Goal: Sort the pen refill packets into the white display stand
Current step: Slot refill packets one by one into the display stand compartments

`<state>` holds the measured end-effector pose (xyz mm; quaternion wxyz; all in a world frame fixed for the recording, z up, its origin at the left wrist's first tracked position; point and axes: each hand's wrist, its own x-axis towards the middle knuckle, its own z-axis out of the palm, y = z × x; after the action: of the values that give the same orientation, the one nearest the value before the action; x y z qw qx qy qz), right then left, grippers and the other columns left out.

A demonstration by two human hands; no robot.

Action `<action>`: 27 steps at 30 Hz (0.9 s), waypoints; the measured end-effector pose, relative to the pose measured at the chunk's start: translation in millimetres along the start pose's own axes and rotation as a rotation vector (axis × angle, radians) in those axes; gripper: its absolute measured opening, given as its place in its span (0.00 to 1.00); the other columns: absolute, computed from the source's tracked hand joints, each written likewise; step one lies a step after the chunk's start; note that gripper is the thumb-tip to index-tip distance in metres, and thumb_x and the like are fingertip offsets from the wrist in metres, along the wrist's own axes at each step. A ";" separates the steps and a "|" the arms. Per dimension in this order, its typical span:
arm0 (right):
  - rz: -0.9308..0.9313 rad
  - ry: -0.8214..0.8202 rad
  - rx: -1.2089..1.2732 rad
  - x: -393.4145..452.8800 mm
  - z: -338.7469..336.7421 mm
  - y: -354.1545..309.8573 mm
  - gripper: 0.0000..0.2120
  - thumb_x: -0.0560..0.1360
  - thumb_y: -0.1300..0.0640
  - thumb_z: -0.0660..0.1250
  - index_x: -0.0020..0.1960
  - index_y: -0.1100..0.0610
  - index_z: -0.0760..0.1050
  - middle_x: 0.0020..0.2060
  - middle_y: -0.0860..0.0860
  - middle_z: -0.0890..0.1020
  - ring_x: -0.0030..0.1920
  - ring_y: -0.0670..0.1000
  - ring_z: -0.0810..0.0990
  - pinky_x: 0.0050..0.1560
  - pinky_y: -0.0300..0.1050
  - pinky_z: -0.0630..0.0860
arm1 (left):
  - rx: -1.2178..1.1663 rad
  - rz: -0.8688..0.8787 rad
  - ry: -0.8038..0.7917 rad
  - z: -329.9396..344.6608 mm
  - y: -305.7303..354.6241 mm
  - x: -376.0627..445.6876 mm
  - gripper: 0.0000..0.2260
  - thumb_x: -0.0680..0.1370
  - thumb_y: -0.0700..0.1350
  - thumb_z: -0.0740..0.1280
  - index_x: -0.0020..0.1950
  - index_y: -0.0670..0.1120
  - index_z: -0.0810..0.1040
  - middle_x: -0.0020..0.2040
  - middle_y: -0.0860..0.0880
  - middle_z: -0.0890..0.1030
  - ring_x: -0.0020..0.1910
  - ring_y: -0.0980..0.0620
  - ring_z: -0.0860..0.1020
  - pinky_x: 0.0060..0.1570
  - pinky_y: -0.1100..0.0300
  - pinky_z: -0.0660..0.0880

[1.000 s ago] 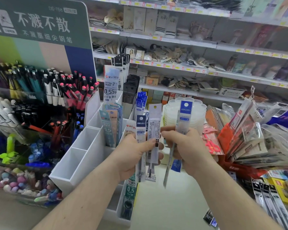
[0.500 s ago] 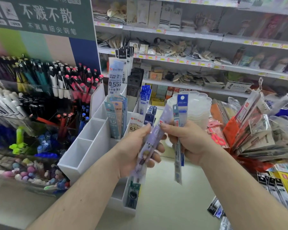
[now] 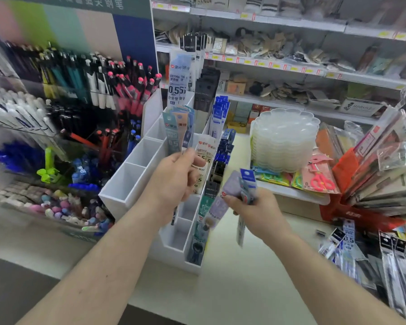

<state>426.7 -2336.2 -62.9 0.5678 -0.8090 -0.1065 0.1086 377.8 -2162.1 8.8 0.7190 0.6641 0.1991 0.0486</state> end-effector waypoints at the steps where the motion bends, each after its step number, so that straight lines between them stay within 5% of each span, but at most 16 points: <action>1: 0.025 -0.015 -0.032 -0.9 7.8 8.4 0.16 0.74 0.58 0.75 0.34 0.64 0.73 0.25 0.47 0.73 0.28 0.47 0.71 0.32 0.41 0.68 | -0.011 -0.003 -0.007 -1.0 -0.3 -0.9 0.15 0.85 0.50 0.55 0.45 0.44 0.75 0.28 0.51 0.69 0.24 0.56 0.61 0.23 0.65 0.56; 9: 0.069 -0.195 -0.334 -14.3 44.4 49.0 0.22 0.75 0.55 0.71 0.25 0.45 0.69 0.19 0.44 0.67 0.24 0.46 0.61 0.27 0.39 0.57 | -0.061 -0.009 -0.120 -4.5 -1.9 -7.2 0.15 0.85 0.49 0.55 0.49 0.42 0.76 0.29 0.50 0.69 0.23 0.55 0.61 0.25 0.62 0.54; 16: 0.036 -0.199 -0.365 -3.3 21.0 17.9 0.13 0.71 0.52 0.76 0.34 0.57 0.77 0.27 0.48 0.73 0.28 0.44 0.67 0.30 0.38 0.64 | -0.241 -0.080 -0.200 -2.9 -4.4 -9.6 0.06 0.81 0.42 0.51 0.47 0.46 0.66 0.33 0.46 0.72 0.21 0.52 0.64 0.23 0.67 0.55; 20: 0.171 -0.064 0.054 5.2 -7.6 -25.6 0.06 0.66 0.61 0.75 0.41 0.62 0.80 0.28 0.53 0.76 0.27 0.47 0.71 0.29 0.39 0.68 | -0.280 -0.076 -0.208 -2.5 -2.8 -11.5 0.08 0.82 0.39 0.52 0.47 0.44 0.68 0.37 0.44 0.75 0.25 0.50 0.70 0.22 0.64 0.60; 23: 0.230 -0.154 0.469 4.8 -29.1 -56.7 0.18 0.61 0.65 0.65 0.50 0.67 0.77 0.29 0.55 0.73 0.24 0.48 0.65 0.23 0.37 0.64 | -0.178 -0.040 -0.216 0.3 -1.8 -12.8 0.08 0.83 0.37 0.55 0.51 0.41 0.74 0.39 0.45 0.76 0.29 0.51 0.74 0.26 0.61 0.71; 27: 0.127 -0.155 0.388 -6.3 -33.8 -83.7 0.05 0.76 0.71 0.66 0.52 0.68 0.76 0.35 0.60 0.74 0.24 0.47 0.67 0.25 0.37 0.66 | -0.177 0.012 -0.193 8.4 -4.2 -10.9 0.08 0.83 0.37 0.61 0.53 0.44 0.80 0.40 0.45 0.79 0.31 0.50 0.80 0.36 0.54 0.82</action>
<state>426.6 -2340.5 27.5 0.6951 -0.6787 -0.0760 0.2245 369.9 -2174.1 7.5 0.7903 0.6008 0.1199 0.0062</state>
